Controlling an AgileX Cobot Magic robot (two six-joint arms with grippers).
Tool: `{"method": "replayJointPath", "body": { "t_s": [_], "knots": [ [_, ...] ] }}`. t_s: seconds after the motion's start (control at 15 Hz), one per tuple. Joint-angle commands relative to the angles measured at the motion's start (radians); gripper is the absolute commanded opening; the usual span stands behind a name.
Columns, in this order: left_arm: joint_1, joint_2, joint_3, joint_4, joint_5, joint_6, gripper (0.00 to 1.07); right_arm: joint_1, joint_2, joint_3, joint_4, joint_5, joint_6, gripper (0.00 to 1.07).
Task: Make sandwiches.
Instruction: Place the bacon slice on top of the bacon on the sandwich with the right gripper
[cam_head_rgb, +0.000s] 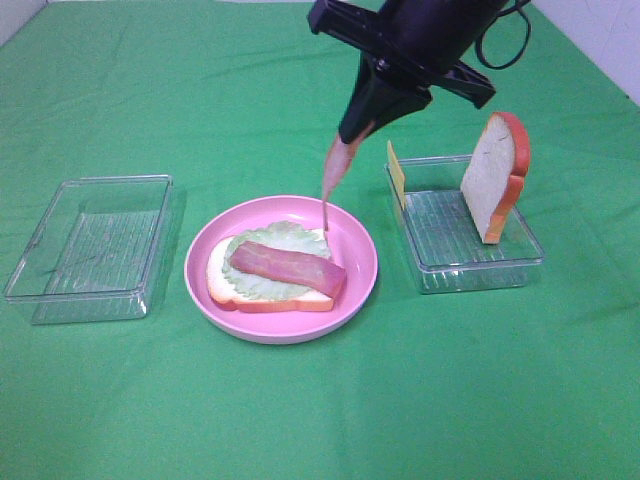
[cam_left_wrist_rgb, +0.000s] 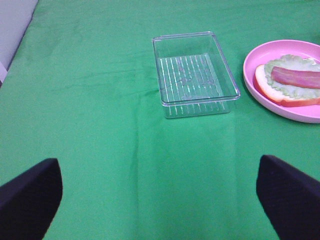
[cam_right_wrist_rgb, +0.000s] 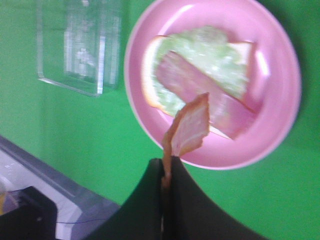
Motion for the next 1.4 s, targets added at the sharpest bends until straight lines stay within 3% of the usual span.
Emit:
{"method": "replayJointPath", "body": {
  "t_s": [0.07, 0.33, 0.6, 1.07, 1.4],
  "knots": [
    [-0.005, -0.015, 0.002, -0.011, -0.015, -0.008, 1.01, 0.022, 0.023, -0.002, 0.232, -0.041, -0.176, 0.00],
    [-0.005, -0.015, 0.002, -0.012, -0.015, -0.008, 1.01, 0.064, 0.106, -0.002, 0.449, -0.070, -0.312, 0.00],
    [-0.005, -0.015, 0.002, -0.012, -0.015, -0.008, 1.01, 0.114, 0.217, -0.002, 0.566, -0.094, -0.401, 0.00],
    [-0.005, -0.015, 0.002, -0.012, -0.015, -0.008, 1.01, 0.125, 0.324, -0.003, 0.596, -0.136, -0.445, 0.00],
    [-0.005, -0.015, 0.002, -0.012, -0.015, -0.008, 1.01, 0.123, 0.327, -0.003, 0.471, -0.170, -0.432, 0.00]
  ]
}}
